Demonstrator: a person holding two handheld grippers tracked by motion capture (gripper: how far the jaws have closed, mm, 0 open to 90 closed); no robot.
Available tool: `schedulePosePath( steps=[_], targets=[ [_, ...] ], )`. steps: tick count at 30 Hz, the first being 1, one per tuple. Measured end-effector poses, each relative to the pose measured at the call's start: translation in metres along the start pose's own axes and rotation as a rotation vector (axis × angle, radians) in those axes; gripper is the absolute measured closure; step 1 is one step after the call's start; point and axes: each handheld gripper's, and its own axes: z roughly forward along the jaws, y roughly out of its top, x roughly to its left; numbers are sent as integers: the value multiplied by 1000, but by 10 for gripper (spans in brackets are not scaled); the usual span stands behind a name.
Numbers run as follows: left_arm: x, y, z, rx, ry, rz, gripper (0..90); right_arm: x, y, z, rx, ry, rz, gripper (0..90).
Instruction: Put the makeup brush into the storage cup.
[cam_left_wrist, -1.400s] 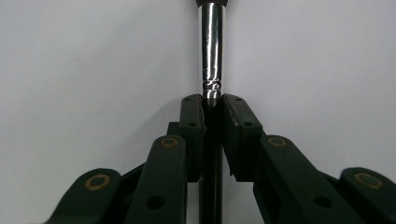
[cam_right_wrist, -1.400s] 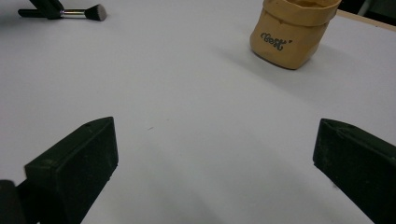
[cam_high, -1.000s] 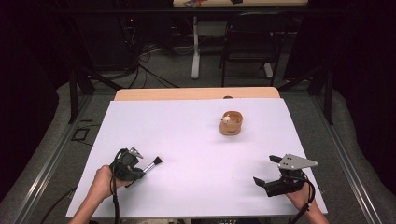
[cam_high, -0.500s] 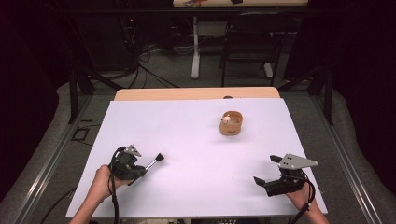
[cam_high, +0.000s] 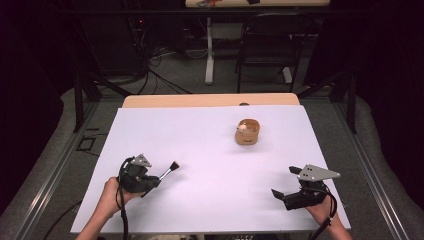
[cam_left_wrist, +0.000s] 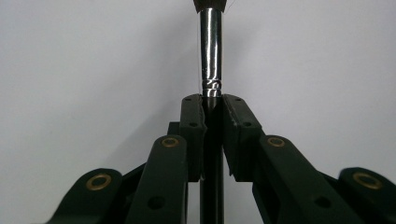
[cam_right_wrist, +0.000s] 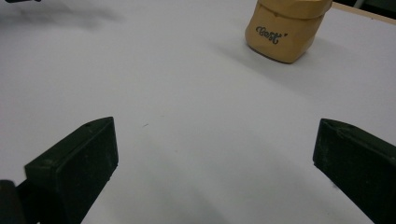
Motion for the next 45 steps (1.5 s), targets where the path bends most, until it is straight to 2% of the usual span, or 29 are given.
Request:
schedulePosePath(
  steps=[5,7,10,13,19,24,30,40,45],
  targets=[
    [-1,1,-3,-40,1,2,793,0,1,0,6,-4,1,0],
    [-2,1,-3,-60,-21,13,792,0,0,0,4,-4,2,0],
    [-3,2,-3,-73,-28,22,792,1,1,1,4,-4,3,0],
    [-4,3,-4,-88,-21,28,793,1,1,1,7,-1,1,0],
    [-6,5,-8,-150,8,38,793,0,1,2,19,-6,10,0],
    [-7,6,-9,-196,2,29,793,1,3,2,12,-1,21,0],
    [-11,10,-7,-221,5,51,793,2,4,4,17,-1,34,0],
    [-20,20,0,-262,-17,73,793,3,6,5,26,-8,47,0],
    [-22,24,6,-263,-22,89,793,4,9,4,8,-6,73,0]
  ],
)
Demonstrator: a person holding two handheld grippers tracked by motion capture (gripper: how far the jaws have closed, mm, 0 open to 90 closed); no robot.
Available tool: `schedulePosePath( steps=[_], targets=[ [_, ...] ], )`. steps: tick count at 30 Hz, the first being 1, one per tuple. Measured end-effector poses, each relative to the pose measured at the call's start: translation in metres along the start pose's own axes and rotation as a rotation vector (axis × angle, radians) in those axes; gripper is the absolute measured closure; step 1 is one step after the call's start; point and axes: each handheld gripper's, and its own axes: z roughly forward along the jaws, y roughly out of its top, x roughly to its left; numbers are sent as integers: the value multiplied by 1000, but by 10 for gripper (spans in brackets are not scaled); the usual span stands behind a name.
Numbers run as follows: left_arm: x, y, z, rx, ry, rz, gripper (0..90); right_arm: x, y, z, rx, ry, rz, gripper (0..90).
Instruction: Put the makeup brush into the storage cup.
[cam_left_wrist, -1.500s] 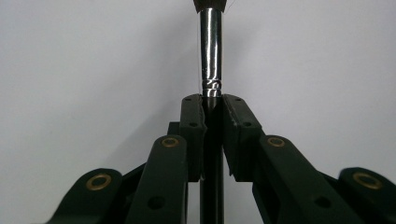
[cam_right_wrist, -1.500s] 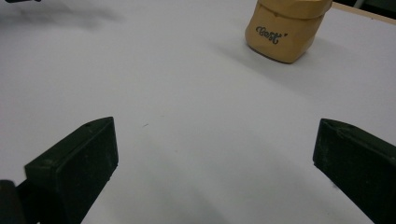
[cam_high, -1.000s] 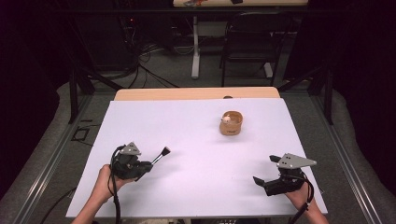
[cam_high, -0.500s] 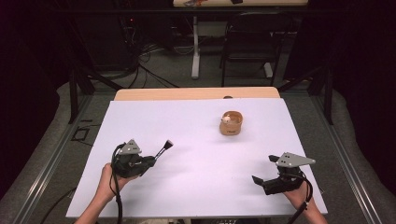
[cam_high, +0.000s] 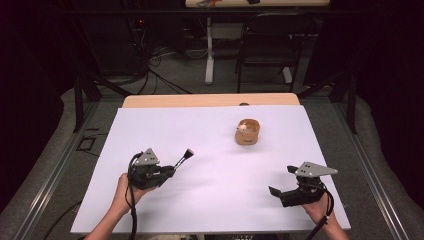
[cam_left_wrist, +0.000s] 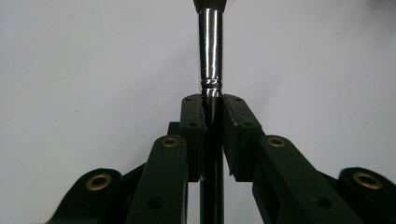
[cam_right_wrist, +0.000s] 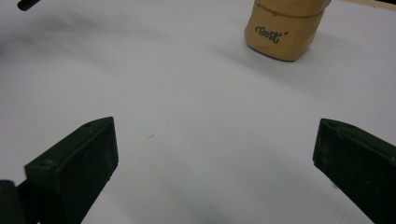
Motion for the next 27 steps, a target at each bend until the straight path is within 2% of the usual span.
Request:
schedulePosePath(
  steps=[14,20,27],
  targets=[
    [-10,10,11,-72,-10,35,792,2,2,0,6,2,1,0],
    [-15,16,19,-97,-41,40,792,3,5,0,-3,-15,-1,0],
    [-23,23,28,-134,-74,39,793,5,7,0,-6,-5,-2,0]
  ],
)
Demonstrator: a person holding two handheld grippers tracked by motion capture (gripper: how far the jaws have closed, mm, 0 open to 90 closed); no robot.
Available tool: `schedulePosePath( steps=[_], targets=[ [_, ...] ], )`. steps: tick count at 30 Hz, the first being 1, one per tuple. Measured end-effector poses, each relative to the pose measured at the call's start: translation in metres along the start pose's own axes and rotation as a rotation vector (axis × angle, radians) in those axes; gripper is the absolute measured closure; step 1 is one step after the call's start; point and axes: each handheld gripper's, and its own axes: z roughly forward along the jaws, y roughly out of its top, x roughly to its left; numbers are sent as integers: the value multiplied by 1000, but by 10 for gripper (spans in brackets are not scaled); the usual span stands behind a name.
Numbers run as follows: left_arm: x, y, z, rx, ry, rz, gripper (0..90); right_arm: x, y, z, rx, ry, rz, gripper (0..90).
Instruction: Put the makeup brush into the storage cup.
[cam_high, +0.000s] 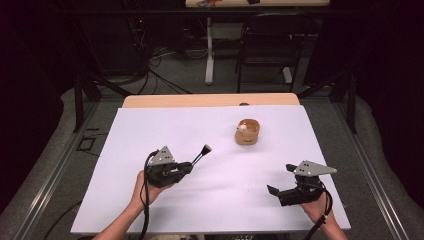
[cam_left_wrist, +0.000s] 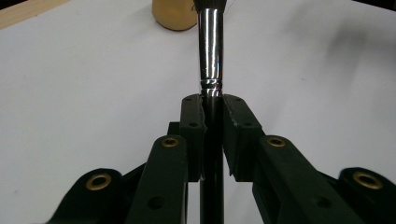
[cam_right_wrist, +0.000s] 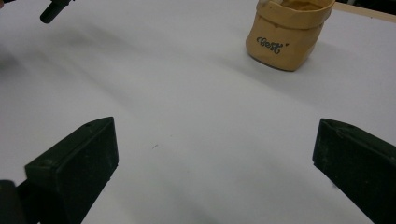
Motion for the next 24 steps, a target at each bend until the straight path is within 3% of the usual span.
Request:
schedulePosePath(
  steps=[5,12,24],
  targets=[
    [-6,3,9,-10,-20,7,792,1,2,0,7,-4,-5,5],
    [-14,11,20,-22,-47,20,792,3,8,3,-5,29,-17,0],
    [-21,20,33,-86,-81,14,792,7,25,10,-18,44,-55,0]
  ],
)
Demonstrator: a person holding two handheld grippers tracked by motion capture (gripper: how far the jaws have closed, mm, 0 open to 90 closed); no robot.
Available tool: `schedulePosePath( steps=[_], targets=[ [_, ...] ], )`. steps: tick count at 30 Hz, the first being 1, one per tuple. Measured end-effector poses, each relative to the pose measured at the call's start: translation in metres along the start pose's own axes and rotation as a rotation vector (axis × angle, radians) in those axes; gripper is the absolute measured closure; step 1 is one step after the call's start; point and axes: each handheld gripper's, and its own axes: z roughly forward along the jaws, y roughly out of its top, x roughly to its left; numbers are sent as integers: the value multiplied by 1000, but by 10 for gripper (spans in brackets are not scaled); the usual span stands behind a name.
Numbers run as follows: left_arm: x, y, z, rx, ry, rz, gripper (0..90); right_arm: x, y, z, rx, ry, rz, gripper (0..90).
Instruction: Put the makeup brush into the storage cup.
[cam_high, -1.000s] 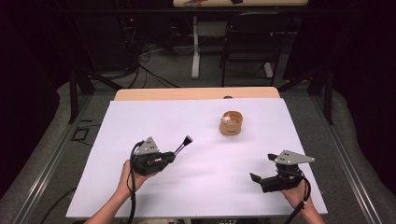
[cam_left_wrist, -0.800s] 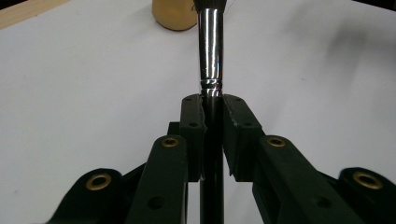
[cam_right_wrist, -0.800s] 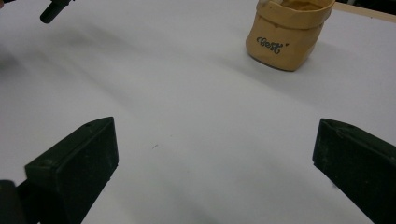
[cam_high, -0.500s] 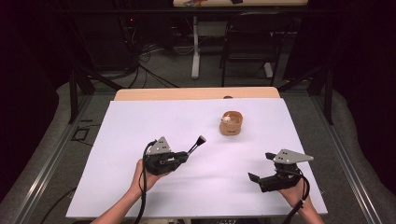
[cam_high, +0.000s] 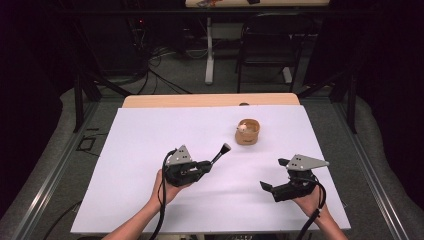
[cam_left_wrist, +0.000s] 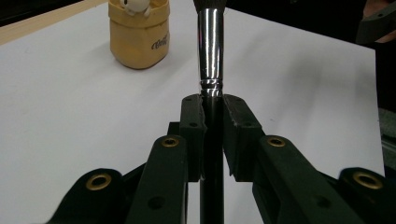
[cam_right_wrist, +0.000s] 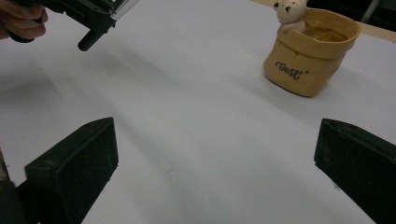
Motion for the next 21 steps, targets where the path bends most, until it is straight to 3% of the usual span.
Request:
schedulePosePath(
  steps=[8,13,21],
  targets=[
    [-3,3,15,-29,-14,-1,793,1,7,10,-21,33,13,0],
    [-8,3,26,-59,-24,-27,792,3,6,10,-31,42,20,0],
    [-16,3,42,-76,-37,-14,793,6,8,11,-65,55,27,0]
  ],
)
